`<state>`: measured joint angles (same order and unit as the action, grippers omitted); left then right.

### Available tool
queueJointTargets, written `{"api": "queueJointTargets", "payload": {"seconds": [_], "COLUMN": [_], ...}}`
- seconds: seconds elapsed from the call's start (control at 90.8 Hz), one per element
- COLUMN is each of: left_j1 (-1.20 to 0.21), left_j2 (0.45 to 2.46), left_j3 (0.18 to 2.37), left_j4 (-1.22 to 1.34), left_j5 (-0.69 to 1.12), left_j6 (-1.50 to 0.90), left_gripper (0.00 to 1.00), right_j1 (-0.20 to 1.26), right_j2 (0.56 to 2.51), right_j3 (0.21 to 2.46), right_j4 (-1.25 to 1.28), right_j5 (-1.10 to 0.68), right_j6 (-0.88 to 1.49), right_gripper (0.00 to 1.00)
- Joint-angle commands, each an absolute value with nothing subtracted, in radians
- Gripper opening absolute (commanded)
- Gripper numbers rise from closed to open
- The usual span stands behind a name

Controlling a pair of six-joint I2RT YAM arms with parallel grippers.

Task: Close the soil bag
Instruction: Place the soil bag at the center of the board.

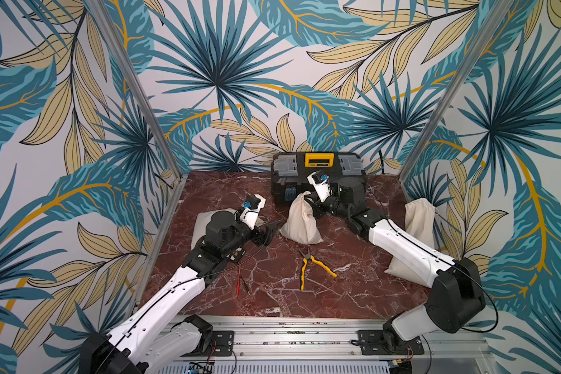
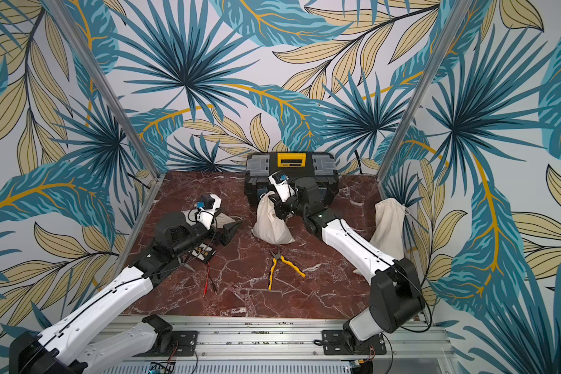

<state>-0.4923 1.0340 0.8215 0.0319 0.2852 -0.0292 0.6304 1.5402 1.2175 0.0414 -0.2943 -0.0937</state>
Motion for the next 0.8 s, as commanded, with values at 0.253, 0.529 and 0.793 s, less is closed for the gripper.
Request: {"api": "queueJointTargets", "payload": {"seconds": [0.253, 0.529, 0.793], "left_j1": [-0.497, -0.511, -0.520], "left_j2": [1.249, 1.334, 1.337], "left_j3": [1.013, 1.076, 1.083], "left_j4": [0.080, 0.082, 0.064], "left_j5": [0.380, 0.405, 0.373], "left_j6": [-0.066, -0.082, -0.073], "left_gripper": [0.73, 0.62, 0.15], "right_j1": [0.675, 0.696, 0.699], "right_j2": [1.561, 1.573, 1.571], "right_j3": [1.244, 1.244, 1.224], "right_j4": [0.152, 0.155, 0.153], "right_j5": [-0.340, -0.340, -0.302], "right_j6": [-0.078, -0.081, -0.098], "right_gripper": [0.00, 0.00, 0.01]}}
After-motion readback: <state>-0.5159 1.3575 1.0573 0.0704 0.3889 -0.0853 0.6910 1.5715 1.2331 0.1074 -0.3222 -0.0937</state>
